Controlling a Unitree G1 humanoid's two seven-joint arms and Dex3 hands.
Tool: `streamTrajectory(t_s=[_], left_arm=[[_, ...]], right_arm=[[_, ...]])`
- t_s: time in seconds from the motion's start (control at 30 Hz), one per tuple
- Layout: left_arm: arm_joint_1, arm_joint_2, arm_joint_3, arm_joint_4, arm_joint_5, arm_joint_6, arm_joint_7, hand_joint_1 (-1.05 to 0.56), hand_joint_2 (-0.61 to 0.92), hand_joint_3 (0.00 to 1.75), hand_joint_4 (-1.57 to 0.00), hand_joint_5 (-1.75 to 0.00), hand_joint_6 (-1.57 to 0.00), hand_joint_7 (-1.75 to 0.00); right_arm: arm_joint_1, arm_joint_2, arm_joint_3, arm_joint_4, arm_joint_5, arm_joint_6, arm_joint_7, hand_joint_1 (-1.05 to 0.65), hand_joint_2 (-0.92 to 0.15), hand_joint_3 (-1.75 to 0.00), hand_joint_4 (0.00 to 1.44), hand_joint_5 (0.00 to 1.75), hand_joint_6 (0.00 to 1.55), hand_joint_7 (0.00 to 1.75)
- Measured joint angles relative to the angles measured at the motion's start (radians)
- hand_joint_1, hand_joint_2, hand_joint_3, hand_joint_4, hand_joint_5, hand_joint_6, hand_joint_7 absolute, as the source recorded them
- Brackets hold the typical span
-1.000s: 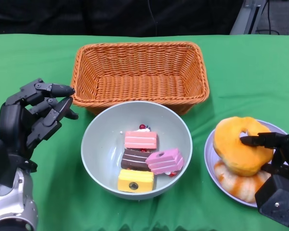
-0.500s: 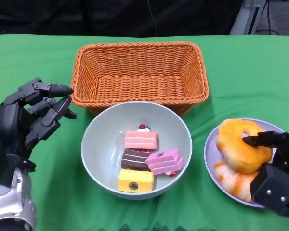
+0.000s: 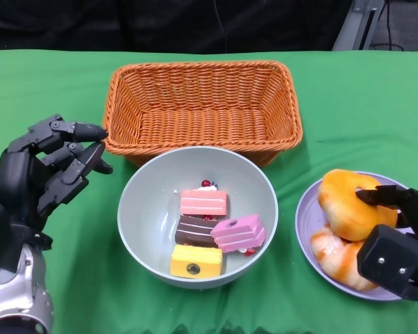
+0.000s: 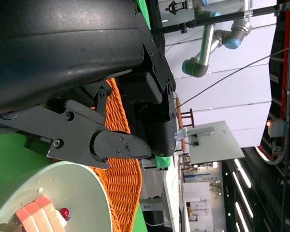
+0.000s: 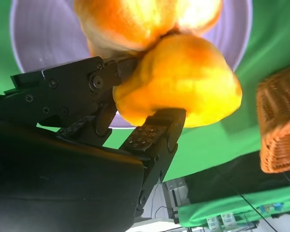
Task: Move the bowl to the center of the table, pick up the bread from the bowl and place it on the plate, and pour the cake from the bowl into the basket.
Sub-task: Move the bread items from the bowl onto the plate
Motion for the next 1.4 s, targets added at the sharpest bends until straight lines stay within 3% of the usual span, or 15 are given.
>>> streamTrajectory(t_s=[0.17, 0.47, 0.83, 1.13, 1.4], left_arm=[[-0.001, 0.000, 0.000, 0.006, 0.001, 0.000, 0.000, -0.24, 0.92, 0.24, -0.87, -1.34, -0.97, -0.80], [-0.001, 0.000, 0.000, 0.008, 0.011, -0.004, 0.002, -0.24, 0.92, 0.24, -0.86, -1.34, -0.96, -0.81], [-0.001, 0.000, 0.000, 0.009, 0.015, -0.003, 0.002, -0.25, 0.92, 0.24, -0.85, -1.35, -0.96, -0.82], [-0.002, 0.000, 0.002, 0.009, 0.011, -0.003, 0.000, -0.23, 0.92, 0.25, -0.86, -1.35, -0.97, -0.81], [-0.002, 0.000, 0.003, 0.009, -0.007, 0.005, -0.009, -0.21, 0.92, 0.26, -0.85, -1.34, -0.97, -0.80]], right_arm=[[0.018, -0.001, 0.016, -0.049, -0.028, 0.057, 0.025, -0.24, -0.92, -0.03, 0.54, 0.00, 0.51, 0.00], [0.022, -0.023, 0.030, -0.150, -0.032, 0.176, 0.181, -0.31, -0.92, -0.03, 0.40, 0.00, 0.41, 0.00], [0.043, -0.037, 0.040, -0.237, -0.053, 0.195, 0.207, -0.32, -0.92, -0.02, 0.20, 0.00, 0.33, 0.00], [0.083, -0.036, 0.035, -0.322, -0.047, 0.189, 0.194, -0.43, -0.92, -0.05, 0.14, 0.00, 0.22, 0.00], [0.086, -0.036, 0.019, -0.364, -0.023, 0.218, 0.235, -0.45, -0.92, -0.04, 0.14, 0.00, 0.26, 0.02]])
